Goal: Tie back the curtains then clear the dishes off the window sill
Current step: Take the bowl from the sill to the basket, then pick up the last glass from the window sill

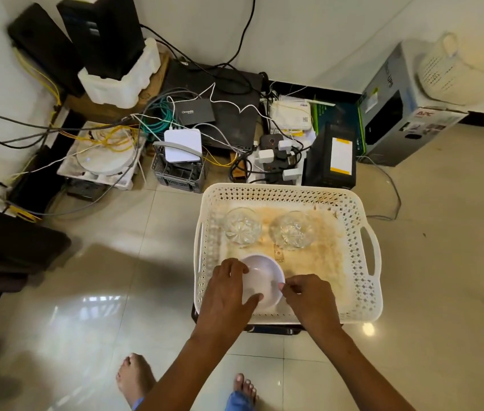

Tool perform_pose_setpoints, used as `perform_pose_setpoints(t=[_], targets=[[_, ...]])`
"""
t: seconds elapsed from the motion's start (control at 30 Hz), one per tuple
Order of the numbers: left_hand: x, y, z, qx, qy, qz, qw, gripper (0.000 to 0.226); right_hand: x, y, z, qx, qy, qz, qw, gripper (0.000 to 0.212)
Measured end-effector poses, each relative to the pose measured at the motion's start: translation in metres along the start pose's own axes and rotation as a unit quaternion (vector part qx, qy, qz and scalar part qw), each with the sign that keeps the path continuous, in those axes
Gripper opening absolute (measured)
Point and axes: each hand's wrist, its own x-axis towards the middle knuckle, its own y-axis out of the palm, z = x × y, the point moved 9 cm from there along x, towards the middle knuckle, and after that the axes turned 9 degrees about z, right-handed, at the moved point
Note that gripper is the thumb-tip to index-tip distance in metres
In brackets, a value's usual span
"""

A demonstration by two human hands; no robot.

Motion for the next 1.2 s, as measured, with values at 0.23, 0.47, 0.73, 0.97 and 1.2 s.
perform_pose_setpoints(t=[0.23, 0.47, 0.73, 0.97, 1.2], targets=[[-0.04, -0.079, 0.011, 0.004, -0.004, -0.178, 0.984, 0.03, -0.055, -0.017, 0.101, -0.176, -0.195, -0.141, 0.954, 0.026], [-0.12, -0.202, 0.118, 0.053, -0.105, -0.351, 0.929, 0.026, -0.102, 0.094, 0.266, -0.197, -0.477, -0.145, 0.844, 0.035], [-0.254, -0.315, 0.332, 0.051, -0.357, -0.437, 0.824, 0.041, -0.147, 0.331, 0.438, -0.297, -0.644, 0.005, 0.705, 0.044], [-0.32, -0.393, 0.453, 0.058, -0.436, -0.492, 0.752, 0.044, -0.196, 0.497, 0.549, -0.278, -0.711, 0.14, 0.63, 0.059], [-0.341, -0.417, 0.538, 0.025, -0.513, -0.445, 0.734, 0.048, -0.211, 0.61, 0.618, -0.331, -0.706, 0.181, 0.599, 0.048]])
